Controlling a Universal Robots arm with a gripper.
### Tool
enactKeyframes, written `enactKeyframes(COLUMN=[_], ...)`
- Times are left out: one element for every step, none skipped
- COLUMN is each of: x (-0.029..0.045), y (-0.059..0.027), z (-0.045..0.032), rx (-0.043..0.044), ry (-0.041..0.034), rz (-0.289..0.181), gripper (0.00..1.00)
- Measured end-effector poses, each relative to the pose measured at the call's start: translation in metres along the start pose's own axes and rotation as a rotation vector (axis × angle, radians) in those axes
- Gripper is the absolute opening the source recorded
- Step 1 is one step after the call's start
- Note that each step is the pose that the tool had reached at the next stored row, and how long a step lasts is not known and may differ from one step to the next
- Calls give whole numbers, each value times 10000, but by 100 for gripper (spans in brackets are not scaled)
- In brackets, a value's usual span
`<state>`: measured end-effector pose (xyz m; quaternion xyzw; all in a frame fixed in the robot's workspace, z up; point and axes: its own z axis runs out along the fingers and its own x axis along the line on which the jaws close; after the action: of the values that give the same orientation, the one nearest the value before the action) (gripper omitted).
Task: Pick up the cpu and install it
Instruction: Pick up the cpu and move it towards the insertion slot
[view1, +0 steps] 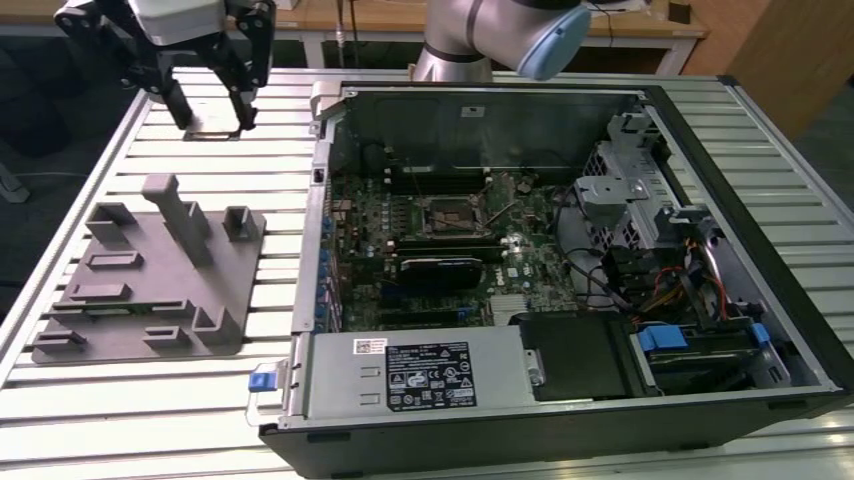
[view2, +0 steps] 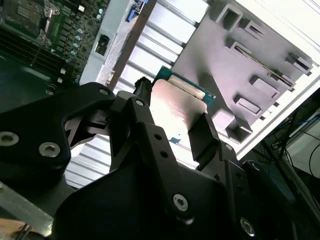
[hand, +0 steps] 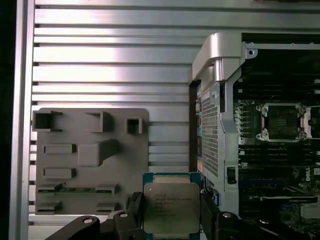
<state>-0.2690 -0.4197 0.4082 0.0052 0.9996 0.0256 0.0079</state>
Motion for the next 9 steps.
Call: enactKeyframes(x=[-22, -45, -69, -90, -112, -133, -155, -177, -199], y=[0, 0, 1, 1, 1, 1, 2, 2, 2], z=[0, 0, 1, 1, 2, 2, 3, 3, 3], rx=[0, 0, 0, 0, -1, -1, -1, -1, 0], ry=[1, 1, 1, 2, 1, 2, 2, 3, 4], rz=[0, 0, 1, 2, 1, 1, 1, 0, 0], gripper=[54, 54, 54, 54, 54, 54, 54, 54, 54])
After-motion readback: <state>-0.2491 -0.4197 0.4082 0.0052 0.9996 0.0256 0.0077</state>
